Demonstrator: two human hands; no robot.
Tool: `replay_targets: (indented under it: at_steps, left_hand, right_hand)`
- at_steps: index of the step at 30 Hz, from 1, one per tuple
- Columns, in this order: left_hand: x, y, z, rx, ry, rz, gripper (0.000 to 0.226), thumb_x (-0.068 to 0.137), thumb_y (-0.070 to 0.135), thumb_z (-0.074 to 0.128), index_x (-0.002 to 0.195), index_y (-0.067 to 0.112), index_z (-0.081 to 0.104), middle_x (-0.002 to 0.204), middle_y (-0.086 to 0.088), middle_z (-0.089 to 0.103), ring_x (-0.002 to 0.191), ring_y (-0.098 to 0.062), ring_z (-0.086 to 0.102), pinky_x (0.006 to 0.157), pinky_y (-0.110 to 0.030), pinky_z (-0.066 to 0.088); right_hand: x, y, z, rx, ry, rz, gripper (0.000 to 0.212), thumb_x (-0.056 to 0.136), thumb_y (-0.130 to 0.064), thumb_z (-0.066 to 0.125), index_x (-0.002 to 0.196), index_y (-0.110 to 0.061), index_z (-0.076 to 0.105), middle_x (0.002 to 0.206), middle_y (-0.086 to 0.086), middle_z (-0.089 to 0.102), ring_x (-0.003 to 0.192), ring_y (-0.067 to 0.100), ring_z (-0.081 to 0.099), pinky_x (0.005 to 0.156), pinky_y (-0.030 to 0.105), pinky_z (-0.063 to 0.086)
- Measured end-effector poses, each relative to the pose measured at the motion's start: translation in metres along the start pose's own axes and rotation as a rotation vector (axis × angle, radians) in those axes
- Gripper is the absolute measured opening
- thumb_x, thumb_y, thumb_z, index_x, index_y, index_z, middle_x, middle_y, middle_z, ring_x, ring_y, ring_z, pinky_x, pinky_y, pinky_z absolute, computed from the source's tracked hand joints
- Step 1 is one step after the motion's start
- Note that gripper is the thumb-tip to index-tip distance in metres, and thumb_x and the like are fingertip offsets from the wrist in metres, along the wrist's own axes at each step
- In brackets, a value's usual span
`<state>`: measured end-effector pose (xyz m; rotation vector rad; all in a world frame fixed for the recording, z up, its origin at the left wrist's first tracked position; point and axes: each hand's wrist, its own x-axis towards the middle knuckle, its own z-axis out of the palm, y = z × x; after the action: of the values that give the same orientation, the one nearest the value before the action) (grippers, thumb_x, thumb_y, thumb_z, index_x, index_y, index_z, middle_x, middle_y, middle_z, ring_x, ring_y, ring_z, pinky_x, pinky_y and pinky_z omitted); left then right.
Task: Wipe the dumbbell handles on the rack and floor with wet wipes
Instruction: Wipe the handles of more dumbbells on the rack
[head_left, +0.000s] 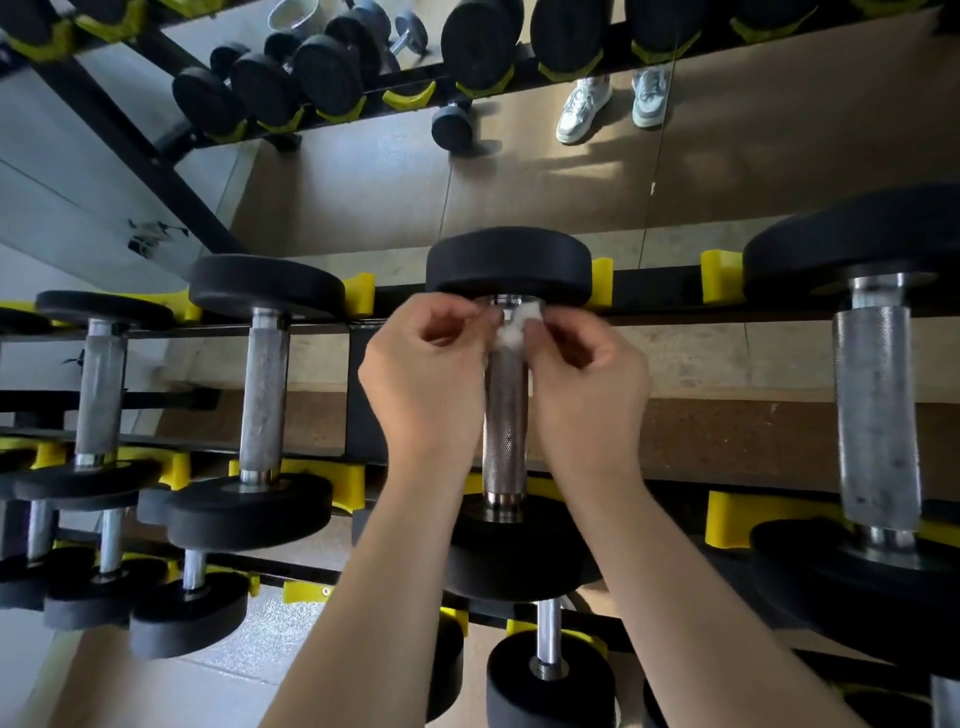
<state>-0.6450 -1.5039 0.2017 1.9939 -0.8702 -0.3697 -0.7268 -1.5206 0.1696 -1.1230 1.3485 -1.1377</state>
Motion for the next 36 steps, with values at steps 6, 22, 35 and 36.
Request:
replay_targets:
  at_steps: [6, 22, 35, 36]
  left_hand:
    - [-0.023, 0.006, -0.013, 0.214, -0.225, 0.332, 0.029, 0.082, 0.005, 0.055, 0.093, 0.019, 0.077, 0.094, 0.017, 0.068, 0.087, 0.008, 0.061, 0.082, -0.002, 0.042]
    - [-0.1, -0.037, -0.068, 0.181, -0.173, 0.154, 0.026, 0.086, 0.019, 0.055, 0.096, 0.034, 0.073, 0.104, 0.02, 0.065, 0.101, -0.001, 0.061, 0.083, -0.007, 0.045]
    - [-0.101, -0.028, -0.065, 0.199, -0.182, 0.071, 0.037, 0.087, -0.001, 0.057, 0.09, 0.032, 0.074, 0.1, 0.023, 0.064, 0.102, 0.001, 0.058, 0.083, -0.004, 0.04]
    - [-0.101, -0.027, -0.065, 0.2, -0.19, 0.066, 0.037, 0.087, -0.001, 0.057, 0.089, 0.032, 0.074, 0.099, 0.023, 0.064, 0.102, 0.001, 0.057, 0.082, -0.003, 0.039]
  right_hand:
    - [-0.019, 0.011, -0.011, -0.135, -0.175, -0.228, 0.028, 0.092, -0.012, 0.064, 0.12, -0.014, 0.066, 0.117, -0.004, 0.064, 0.104, -0.004, 0.056, 0.085, 0.008, 0.046]
    - [-0.026, 0.005, -0.061, -0.486, -0.761, -0.613, 0.028, 0.08, 0.001, 0.066, 0.089, -0.024, 0.076, 0.095, -0.013, 0.071, 0.091, -0.002, 0.061, 0.086, 0.015, 0.048]
    - [-0.011, -0.002, -0.04, -0.248, -0.467, -0.366, 0.021, 0.086, -0.008, 0.066, 0.101, -0.02, 0.073, 0.106, -0.015, 0.061, 0.099, -0.003, 0.057, 0.082, 0.012, 0.049]
    - [-0.007, -0.003, -0.035, -0.215, -0.457, -0.305, 0.02, 0.087, -0.015, 0.067, 0.105, -0.021, 0.071, 0.107, -0.015, 0.055, 0.1, -0.004, 0.054, 0.08, 0.01, 0.048]
